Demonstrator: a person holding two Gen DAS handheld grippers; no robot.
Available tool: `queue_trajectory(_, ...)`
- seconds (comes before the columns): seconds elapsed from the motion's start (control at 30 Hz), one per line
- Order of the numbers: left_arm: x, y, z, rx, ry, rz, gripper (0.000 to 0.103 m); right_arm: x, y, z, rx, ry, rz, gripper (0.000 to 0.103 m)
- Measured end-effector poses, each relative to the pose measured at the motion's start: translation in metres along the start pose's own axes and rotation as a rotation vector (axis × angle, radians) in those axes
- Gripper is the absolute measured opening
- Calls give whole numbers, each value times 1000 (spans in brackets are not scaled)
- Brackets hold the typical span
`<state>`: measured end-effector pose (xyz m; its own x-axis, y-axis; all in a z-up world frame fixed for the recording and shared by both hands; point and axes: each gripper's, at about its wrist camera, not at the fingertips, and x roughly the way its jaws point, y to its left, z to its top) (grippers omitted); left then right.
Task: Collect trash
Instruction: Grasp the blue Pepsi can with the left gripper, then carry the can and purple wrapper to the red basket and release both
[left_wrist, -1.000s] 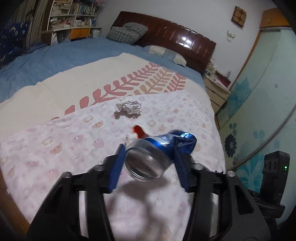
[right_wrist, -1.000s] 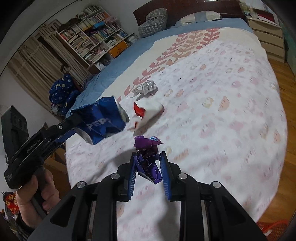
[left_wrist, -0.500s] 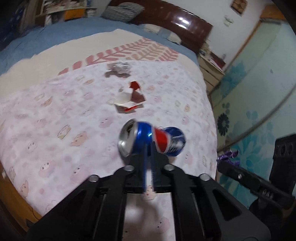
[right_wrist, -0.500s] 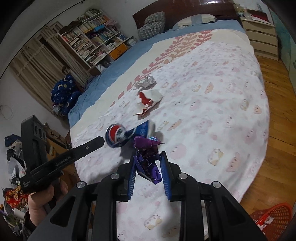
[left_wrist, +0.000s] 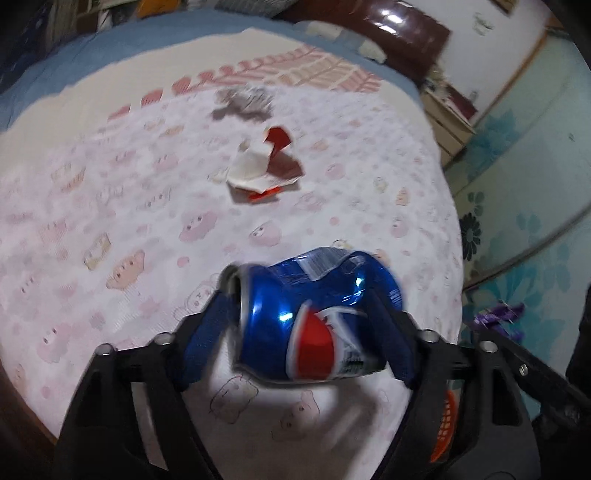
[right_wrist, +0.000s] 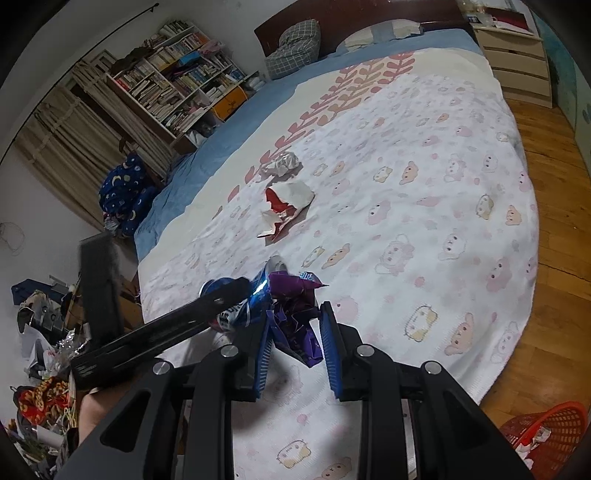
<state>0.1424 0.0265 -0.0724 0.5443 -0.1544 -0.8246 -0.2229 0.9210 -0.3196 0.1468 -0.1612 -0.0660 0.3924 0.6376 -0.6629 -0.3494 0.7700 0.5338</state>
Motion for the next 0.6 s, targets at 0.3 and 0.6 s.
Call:
queue_trajectory(0.3, -2, -15, -6, 27, 0, -28, 40, -2, -6, 6, 15, -9, 6, 27)
queue_trajectory(0.6, -84, -62, -21, 145, -170, -28, 39, -68, -11, 5, 1, -138, 5, 27)
